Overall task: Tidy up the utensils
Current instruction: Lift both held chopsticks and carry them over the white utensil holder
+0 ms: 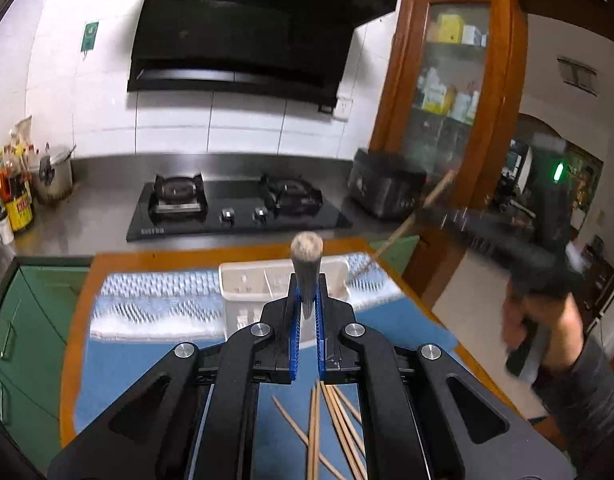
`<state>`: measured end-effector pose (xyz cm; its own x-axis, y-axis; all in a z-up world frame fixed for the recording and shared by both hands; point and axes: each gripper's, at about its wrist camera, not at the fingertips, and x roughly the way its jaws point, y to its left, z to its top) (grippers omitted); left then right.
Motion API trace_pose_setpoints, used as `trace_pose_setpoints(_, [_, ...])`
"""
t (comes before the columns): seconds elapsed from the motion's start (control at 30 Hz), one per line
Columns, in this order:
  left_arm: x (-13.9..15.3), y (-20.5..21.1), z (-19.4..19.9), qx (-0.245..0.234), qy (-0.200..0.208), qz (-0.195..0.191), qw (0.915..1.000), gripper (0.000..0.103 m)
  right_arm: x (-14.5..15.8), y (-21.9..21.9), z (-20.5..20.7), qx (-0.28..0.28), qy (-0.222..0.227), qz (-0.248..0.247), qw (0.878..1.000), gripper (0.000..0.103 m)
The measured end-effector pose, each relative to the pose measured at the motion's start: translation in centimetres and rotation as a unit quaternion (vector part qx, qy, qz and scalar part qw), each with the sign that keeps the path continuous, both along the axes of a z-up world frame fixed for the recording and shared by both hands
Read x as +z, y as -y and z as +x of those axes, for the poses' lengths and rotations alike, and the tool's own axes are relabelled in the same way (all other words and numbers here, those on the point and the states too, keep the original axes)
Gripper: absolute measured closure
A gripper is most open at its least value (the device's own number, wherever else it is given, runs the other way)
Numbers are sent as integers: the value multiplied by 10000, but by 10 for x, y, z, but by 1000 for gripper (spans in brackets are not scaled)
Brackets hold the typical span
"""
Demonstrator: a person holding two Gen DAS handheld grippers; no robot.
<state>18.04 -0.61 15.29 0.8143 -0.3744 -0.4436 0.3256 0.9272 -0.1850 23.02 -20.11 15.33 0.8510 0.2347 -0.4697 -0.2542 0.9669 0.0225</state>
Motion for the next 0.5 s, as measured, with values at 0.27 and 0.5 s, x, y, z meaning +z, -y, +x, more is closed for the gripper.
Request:
trace_pose_setpoints(0.27, [6,5,63,367,-136,267,9989,98,-30,-15,26,65,-293,-334,9990,96])
trace_pose_setpoints(0.5, [5,1,85,415,-205,83,9989,98,-37,-16,29,114,-234,-385,9989,96])
